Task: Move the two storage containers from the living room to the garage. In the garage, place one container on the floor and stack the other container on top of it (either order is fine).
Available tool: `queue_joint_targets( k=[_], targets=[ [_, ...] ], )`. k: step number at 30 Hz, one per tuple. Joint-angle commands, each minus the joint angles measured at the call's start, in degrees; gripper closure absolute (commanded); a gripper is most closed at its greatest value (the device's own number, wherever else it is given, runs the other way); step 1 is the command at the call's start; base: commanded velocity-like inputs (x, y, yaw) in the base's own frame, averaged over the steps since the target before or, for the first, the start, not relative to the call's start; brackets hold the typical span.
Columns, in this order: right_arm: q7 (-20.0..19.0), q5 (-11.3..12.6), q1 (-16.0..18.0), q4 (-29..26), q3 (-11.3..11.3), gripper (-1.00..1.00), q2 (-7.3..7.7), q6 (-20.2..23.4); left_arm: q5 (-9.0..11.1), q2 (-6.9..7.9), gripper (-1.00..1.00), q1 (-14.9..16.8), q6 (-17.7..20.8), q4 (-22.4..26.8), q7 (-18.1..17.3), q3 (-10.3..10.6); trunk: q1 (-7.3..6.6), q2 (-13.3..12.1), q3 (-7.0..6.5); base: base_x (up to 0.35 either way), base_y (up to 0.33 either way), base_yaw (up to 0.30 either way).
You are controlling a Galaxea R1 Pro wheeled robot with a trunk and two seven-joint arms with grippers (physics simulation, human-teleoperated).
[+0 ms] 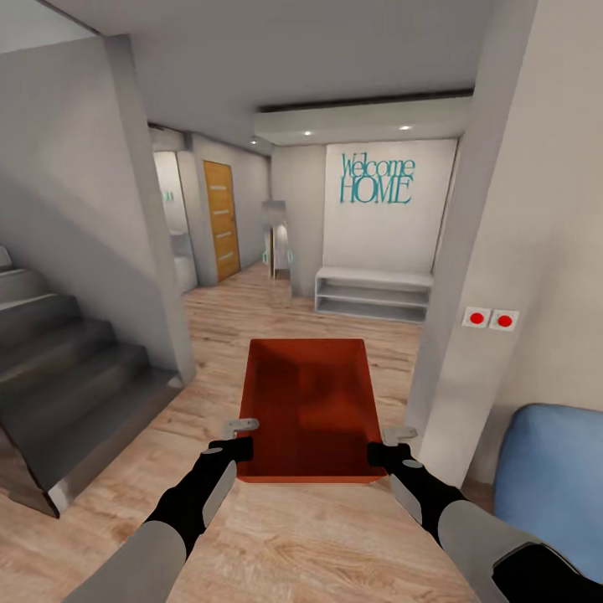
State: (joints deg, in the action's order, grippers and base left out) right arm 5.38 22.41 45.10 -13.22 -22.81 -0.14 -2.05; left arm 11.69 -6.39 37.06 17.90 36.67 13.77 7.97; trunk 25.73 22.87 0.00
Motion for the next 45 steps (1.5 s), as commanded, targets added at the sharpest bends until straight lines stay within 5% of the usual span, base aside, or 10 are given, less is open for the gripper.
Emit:
queue_joint_targets(
  k=[1, 45],
  targets=[
    [-0.46, 1.32, 0.01, 0.03, 0.14, 1.0, 0.04, -0.15, -1.05, 0.33, 1.0, 0.03, 0.03, 0.24, 0.91, -2.29, 0.06, 0.04, 0.02, 0.322, 0.0, 0.0],
    [-0.46, 1.32, 0.03, 0.03, 0.14, 1.0, -0.04, -0.02, -1.05, 0.65, 1.0, 0.03, 0.03, 0.33, 0.91, -2.31, 0.06, 0.04, 0.02, 0.322, 0.0, 0.0]
  ],
)
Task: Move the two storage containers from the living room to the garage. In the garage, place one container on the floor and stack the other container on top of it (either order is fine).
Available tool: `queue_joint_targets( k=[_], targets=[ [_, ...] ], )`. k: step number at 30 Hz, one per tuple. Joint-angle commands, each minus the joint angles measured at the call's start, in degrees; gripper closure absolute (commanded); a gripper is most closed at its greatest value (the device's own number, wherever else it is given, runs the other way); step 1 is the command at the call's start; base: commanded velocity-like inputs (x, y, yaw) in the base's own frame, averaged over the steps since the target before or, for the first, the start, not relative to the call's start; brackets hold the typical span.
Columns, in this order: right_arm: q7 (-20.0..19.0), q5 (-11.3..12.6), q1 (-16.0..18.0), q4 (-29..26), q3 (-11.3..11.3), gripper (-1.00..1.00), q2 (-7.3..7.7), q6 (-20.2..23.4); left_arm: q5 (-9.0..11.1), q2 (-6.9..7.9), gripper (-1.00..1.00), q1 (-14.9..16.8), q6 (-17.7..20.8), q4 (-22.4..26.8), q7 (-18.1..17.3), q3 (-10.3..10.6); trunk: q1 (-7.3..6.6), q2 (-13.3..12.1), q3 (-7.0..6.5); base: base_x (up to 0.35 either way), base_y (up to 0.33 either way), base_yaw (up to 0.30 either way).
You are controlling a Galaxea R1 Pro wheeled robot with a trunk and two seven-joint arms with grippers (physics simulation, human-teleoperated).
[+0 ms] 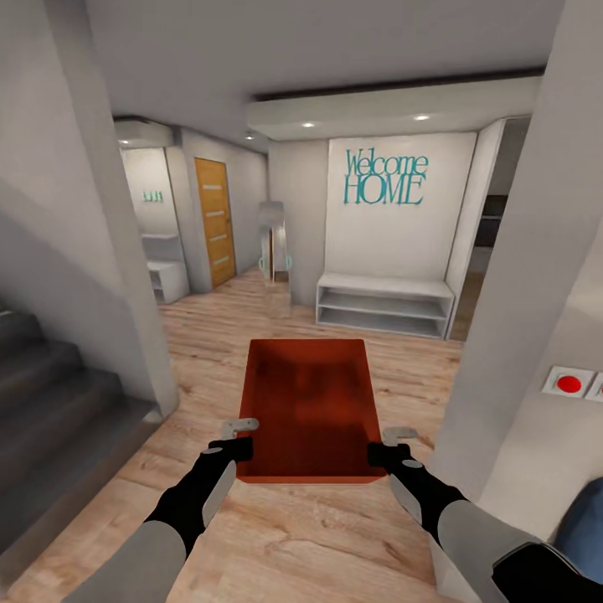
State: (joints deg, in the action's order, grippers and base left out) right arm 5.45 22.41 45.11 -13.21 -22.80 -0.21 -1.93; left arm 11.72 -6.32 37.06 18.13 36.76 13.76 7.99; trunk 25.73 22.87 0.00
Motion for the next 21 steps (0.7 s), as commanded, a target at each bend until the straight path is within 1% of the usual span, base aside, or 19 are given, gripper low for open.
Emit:
queue_joint_targets(
  k=[1, 21],
  targets=[
    [-0.53, 1.32, 0.0, 0.03, 0.12, 1.0, 0.04, -0.15, -1.09, 0.59, 1.0, 0.02, -0.21, 0.24, 0.91, -2.32, 0.05, 0.05, 0.02, 0.322, 0.0, 0.0],
    [-0.53, 1.3, -0.02, 0.03, 0.11, 1.0, 0.04, -0.26, -1.09, 0.57, 1.0, 0.02, -0.21, 0.24, 0.91, -2.31, 0.05, 0.05, 0.02, 0.322, 0.0, 0.0]
  ],
)
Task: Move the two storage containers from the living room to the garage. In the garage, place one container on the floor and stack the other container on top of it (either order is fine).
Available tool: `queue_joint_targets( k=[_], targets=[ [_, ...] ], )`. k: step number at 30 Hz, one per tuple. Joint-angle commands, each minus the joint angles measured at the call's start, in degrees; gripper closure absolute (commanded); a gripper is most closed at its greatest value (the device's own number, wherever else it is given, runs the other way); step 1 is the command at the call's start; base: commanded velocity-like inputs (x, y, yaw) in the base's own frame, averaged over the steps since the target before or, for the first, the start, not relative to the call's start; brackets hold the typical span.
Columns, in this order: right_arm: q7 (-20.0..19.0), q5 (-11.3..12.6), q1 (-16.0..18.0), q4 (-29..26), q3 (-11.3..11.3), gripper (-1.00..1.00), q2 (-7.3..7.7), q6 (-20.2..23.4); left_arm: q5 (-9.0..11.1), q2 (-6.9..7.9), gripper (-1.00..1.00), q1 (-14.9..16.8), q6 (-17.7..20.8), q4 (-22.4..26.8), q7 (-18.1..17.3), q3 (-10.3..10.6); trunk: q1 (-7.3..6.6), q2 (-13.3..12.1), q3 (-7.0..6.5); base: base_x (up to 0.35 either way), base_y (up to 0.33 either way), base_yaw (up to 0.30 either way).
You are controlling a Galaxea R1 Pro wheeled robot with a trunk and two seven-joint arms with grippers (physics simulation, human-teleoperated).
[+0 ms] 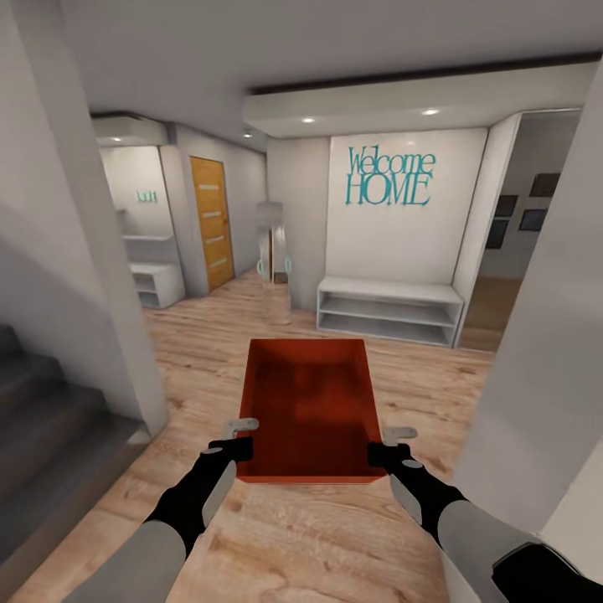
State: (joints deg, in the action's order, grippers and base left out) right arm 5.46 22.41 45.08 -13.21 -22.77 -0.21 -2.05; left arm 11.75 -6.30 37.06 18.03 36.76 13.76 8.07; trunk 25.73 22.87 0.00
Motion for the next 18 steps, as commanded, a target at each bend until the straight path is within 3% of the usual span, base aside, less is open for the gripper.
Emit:
queue_joint_targets(
  k=[1, 18],
  targets=[
    [-0.54, 1.31, 0.01, 0.03, 0.09, 1.0, 0.04, -0.15, -1.11, 0.56, 1.0, 0.03, -0.1, 0.24, 0.91, -2.39, 0.05, 0.04, 0.02, 0.322, 0.0, 0.0],
    [-0.54, 1.29, 0.02, 0.03, 0.09, 1.0, 0.04, -0.15, -1.11, 0.59, 1.0, 0.03, -0.1, 0.24, 0.91, -2.44, 0.05, 0.04, 0.02, 0.322, 0.0, 0.0]
  ],
)
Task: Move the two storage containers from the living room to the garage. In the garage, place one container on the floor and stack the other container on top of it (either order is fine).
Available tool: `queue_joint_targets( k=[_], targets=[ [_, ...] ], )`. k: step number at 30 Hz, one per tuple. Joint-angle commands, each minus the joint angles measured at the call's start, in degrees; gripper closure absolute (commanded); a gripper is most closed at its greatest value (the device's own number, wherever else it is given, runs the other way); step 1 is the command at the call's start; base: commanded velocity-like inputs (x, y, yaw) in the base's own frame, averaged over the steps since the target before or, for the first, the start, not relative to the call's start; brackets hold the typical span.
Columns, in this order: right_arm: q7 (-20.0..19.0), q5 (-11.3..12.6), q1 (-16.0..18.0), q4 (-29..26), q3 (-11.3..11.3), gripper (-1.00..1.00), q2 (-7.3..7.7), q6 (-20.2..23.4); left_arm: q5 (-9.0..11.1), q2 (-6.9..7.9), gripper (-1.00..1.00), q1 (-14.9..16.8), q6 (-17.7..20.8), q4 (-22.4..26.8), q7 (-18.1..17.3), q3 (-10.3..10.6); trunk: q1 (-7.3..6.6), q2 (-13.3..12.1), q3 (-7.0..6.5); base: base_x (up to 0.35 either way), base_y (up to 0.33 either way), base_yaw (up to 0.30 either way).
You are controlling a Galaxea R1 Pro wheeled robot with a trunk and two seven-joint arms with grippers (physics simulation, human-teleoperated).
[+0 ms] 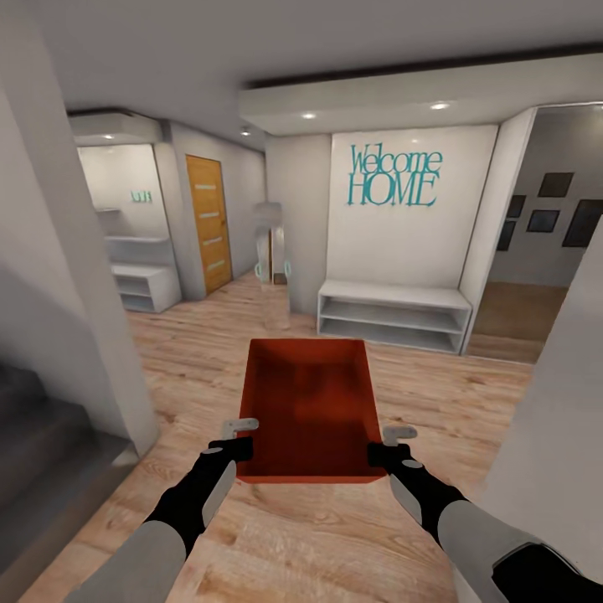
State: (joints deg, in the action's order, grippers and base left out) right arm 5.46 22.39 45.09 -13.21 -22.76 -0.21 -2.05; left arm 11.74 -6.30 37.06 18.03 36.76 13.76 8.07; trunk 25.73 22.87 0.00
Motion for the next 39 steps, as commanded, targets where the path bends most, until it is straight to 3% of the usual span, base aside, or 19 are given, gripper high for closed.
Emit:
queue_joint_targets(
  k=[1, 39],
  targets=[
    [-0.53, 1.32, 0.01, 0.03, 0.09, 1.0, 0.03, -0.15, -1.11, 0.59, 1.0, 0.03, -0.1, 0.24, 0.91, -2.43, 0.05, 0.04, 0.02, 0.322, 0.0, 0.0],
    [-0.53, 1.26, 0.02, 0.03, 0.09, 1.0, 0.03, -0.04, -1.11, 0.59, 1.0, 0.03, -0.1, 0.24, 0.91, -2.41, 0.05, 0.04, 0.02, 0.322, 0.0, 0.0]
  ],
)
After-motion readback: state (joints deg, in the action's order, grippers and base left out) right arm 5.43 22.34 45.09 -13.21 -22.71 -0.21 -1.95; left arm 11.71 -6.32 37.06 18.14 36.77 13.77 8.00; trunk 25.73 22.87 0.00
